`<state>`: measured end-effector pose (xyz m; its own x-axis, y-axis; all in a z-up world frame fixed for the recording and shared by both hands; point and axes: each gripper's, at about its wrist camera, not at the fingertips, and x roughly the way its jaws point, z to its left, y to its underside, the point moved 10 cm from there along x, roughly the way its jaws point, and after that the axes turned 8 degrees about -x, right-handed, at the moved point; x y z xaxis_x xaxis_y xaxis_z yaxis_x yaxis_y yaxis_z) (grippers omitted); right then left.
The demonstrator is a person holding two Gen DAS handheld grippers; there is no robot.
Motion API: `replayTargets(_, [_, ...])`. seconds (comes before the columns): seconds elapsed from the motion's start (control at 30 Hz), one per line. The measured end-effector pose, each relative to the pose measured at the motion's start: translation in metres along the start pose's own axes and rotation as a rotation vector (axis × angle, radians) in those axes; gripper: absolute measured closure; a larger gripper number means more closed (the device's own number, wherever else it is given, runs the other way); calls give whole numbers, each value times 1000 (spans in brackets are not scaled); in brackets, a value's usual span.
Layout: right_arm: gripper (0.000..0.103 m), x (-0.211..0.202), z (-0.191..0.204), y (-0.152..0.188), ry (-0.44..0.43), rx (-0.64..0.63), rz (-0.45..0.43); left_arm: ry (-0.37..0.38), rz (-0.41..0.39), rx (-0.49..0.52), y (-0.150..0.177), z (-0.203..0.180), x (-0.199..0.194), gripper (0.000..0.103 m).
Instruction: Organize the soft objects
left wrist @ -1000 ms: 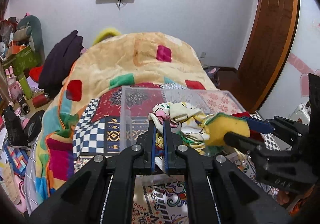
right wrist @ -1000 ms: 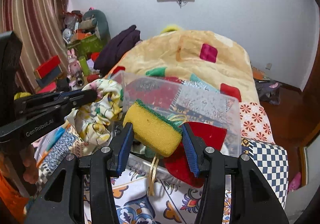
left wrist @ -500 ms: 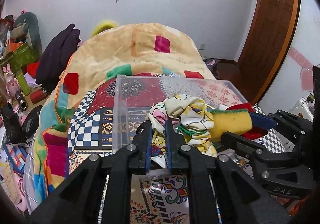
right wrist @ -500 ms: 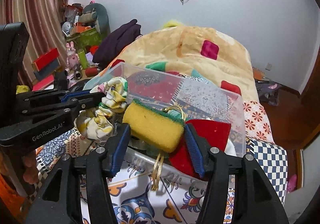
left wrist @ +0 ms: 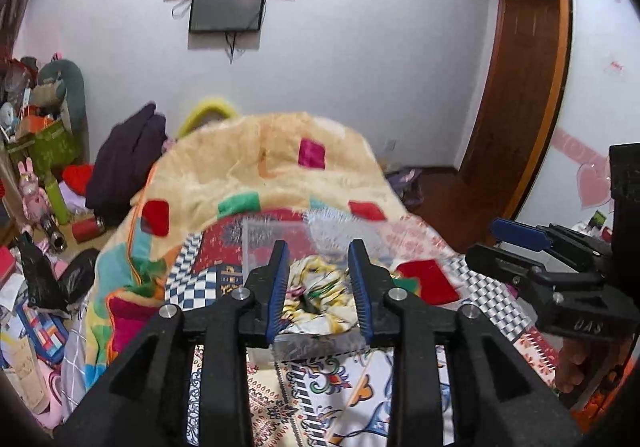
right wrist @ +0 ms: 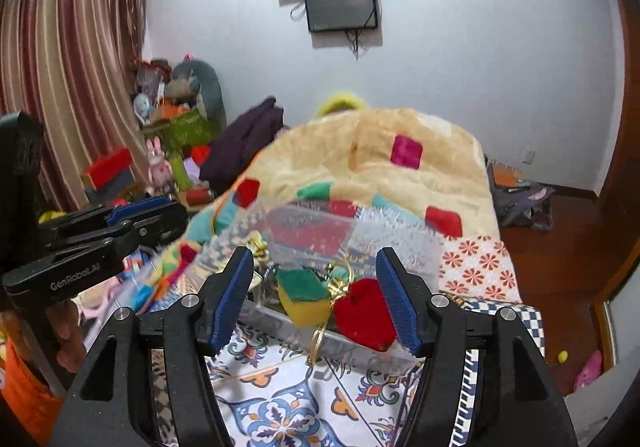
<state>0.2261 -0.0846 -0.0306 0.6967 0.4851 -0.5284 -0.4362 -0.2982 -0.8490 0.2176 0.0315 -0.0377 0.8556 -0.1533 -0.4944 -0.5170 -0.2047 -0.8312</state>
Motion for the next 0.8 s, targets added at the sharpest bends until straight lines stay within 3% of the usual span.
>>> replayTargets(0.2, [39, -35, 2, -12, -2, 19, -75, 25, -78, 15, -9, -16, -34, 60])
replayTargets(0.3, [26, -47, 6, -13, 1, 12, -106, 26, -109, 35, -11, -23, -46, 50])
replayTargets(0.43, [19, -57, 8, -14, 26, 0, -139, 11, -150, 55, -11, -28, -58, 35])
replayTargets(0.63, [9, -58, 10, -13, 58, -18, -152, -4, -169, 64, -7, -30, -62, 18])
replayTargets(0.8, [3, -61, 9, -11, 71, -18, -163, -13, -177, 75, -2, -32, -65, 9])
